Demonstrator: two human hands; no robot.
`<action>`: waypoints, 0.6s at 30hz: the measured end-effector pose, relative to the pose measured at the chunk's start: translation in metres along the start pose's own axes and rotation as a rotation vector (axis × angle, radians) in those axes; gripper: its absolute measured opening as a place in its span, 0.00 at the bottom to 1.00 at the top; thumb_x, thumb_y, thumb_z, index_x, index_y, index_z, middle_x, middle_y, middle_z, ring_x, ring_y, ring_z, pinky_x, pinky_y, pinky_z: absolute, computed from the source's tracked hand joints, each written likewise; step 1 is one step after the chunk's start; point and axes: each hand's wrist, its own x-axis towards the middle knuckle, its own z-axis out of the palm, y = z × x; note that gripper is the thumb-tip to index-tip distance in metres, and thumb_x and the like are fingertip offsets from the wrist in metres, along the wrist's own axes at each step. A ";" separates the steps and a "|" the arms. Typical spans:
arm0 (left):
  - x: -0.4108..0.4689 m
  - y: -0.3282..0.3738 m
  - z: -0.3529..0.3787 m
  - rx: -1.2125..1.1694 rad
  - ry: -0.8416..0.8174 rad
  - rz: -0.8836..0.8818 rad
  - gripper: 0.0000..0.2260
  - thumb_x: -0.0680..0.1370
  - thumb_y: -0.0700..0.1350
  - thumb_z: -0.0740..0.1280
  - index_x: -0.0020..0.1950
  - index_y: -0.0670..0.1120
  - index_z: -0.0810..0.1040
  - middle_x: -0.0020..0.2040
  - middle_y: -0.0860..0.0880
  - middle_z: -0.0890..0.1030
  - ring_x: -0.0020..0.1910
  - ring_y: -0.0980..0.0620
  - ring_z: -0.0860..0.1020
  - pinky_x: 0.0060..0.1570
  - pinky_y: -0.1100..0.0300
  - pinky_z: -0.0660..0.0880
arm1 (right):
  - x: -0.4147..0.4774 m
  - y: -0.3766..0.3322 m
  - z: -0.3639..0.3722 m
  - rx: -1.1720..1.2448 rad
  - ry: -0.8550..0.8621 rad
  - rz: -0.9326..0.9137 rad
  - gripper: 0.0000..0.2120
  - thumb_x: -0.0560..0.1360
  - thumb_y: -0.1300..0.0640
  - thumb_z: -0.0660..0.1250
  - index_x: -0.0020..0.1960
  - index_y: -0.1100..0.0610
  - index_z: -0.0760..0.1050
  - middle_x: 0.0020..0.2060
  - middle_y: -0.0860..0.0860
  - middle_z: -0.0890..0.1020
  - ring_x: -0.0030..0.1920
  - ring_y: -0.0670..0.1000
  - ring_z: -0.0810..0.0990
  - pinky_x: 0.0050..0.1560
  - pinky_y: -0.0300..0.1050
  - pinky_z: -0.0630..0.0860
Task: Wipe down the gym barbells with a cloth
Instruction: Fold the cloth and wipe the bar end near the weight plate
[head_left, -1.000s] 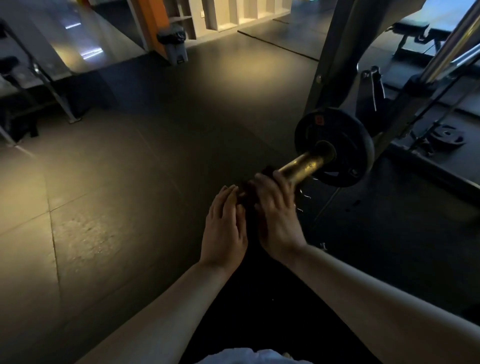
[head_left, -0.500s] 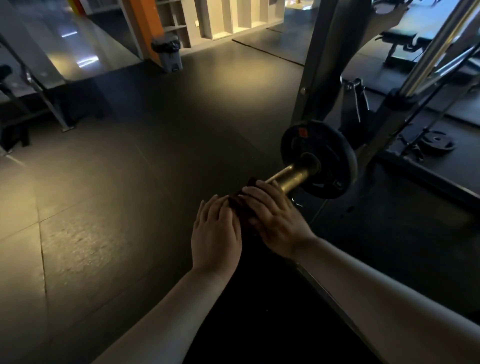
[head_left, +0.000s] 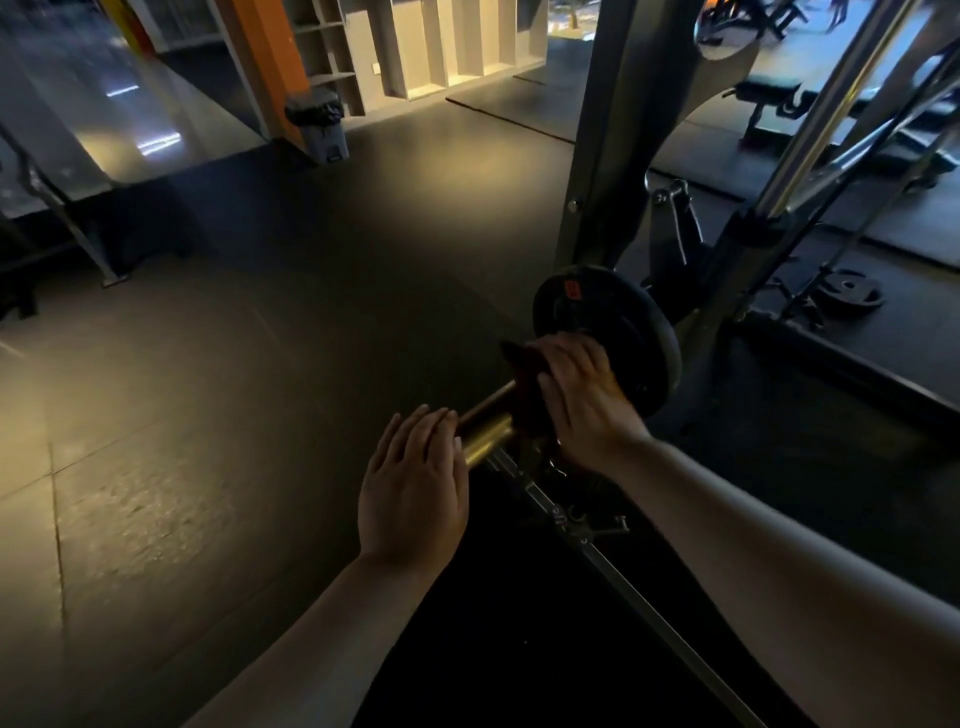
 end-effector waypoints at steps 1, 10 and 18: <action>0.000 0.001 0.000 -0.006 0.005 -0.006 0.20 0.84 0.49 0.53 0.67 0.41 0.78 0.64 0.44 0.81 0.68 0.46 0.77 0.68 0.45 0.74 | 0.012 0.003 -0.009 0.016 -0.010 0.018 0.23 0.85 0.47 0.49 0.74 0.54 0.69 0.72 0.51 0.71 0.76 0.50 0.58 0.79 0.52 0.56; -0.001 0.004 -0.001 0.026 0.034 -0.001 0.18 0.83 0.47 0.57 0.67 0.41 0.79 0.63 0.44 0.82 0.65 0.46 0.79 0.66 0.47 0.76 | -0.037 0.010 0.017 0.067 0.099 0.022 0.30 0.82 0.51 0.57 0.81 0.56 0.56 0.81 0.50 0.57 0.82 0.53 0.48 0.80 0.60 0.53; -0.002 0.004 0.001 0.041 0.054 0.006 0.16 0.83 0.45 0.59 0.66 0.40 0.79 0.62 0.43 0.82 0.64 0.46 0.79 0.67 0.48 0.75 | -0.014 -0.005 0.010 0.145 0.088 0.093 0.27 0.83 0.45 0.46 0.80 0.52 0.60 0.79 0.45 0.60 0.82 0.47 0.43 0.81 0.58 0.48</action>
